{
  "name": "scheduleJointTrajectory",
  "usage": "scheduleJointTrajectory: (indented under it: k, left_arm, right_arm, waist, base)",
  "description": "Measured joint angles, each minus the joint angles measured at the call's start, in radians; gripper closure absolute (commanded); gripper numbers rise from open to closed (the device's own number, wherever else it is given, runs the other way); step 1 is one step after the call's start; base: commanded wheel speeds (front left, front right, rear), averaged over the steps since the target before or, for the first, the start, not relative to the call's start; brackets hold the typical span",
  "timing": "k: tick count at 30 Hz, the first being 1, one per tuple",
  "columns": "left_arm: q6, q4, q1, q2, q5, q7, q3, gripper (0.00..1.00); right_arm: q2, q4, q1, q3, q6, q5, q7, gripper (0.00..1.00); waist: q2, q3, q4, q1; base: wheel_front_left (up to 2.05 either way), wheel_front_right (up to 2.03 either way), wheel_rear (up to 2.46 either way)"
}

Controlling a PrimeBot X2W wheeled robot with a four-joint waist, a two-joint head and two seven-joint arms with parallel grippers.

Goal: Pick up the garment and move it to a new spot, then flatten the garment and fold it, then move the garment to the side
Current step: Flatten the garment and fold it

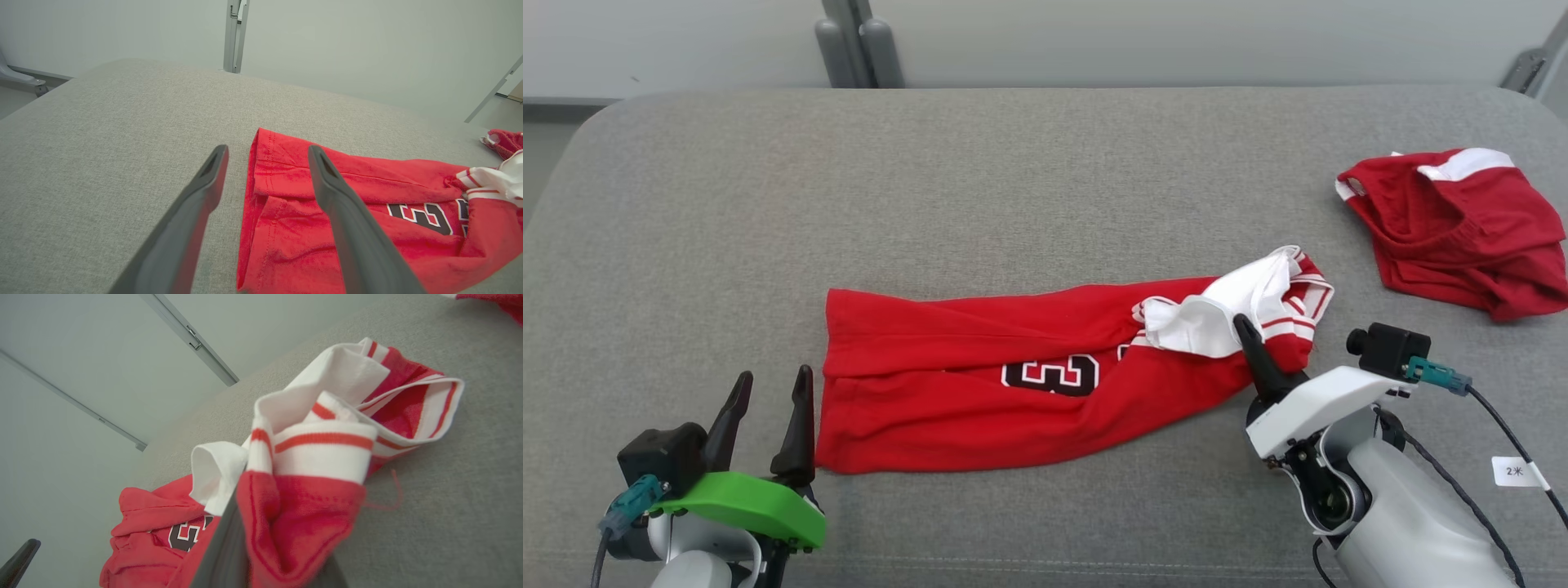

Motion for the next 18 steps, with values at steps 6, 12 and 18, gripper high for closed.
scheduleJointTrajectory:
  k: [6, 12, 18]
  left_arm:
    - [0.000, 0.005, 0.000, -0.012, 0.000, 0.000, -0.001, 0.00]
    - [0.000, 0.008, 0.000, -0.017, 0.000, 0.000, 0.000, 0.00]
    - [-0.006, 0.010, 0.000, -0.023, 0.000, 0.000, 0.002, 0.00]
  right_arm:
    - [-0.010, 0.002, -0.042, 0.040, 0.000, -0.059, 0.000, 1.00]
    - [-0.016, 0.006, -0.079, 0.101, 0.000, -0.115, 0.002, 1.00]
    - [-0.032, 0.006, -0.112, 0.165, 0.000, -0.178, 0.024, 1.00]
  waist:
    - [0.0000, -0.010, 0.066, 0.0000]
    - [0.0000, -0.015, 0.126, 0.0000]
    - [0.0000, -0.016, 0.181, 0.0000]
  base:
    - [0.00, 0.00, 0.00]
    - [0.00, 0.00, 0.00]
    - [0.00, 0.00, 0.00]
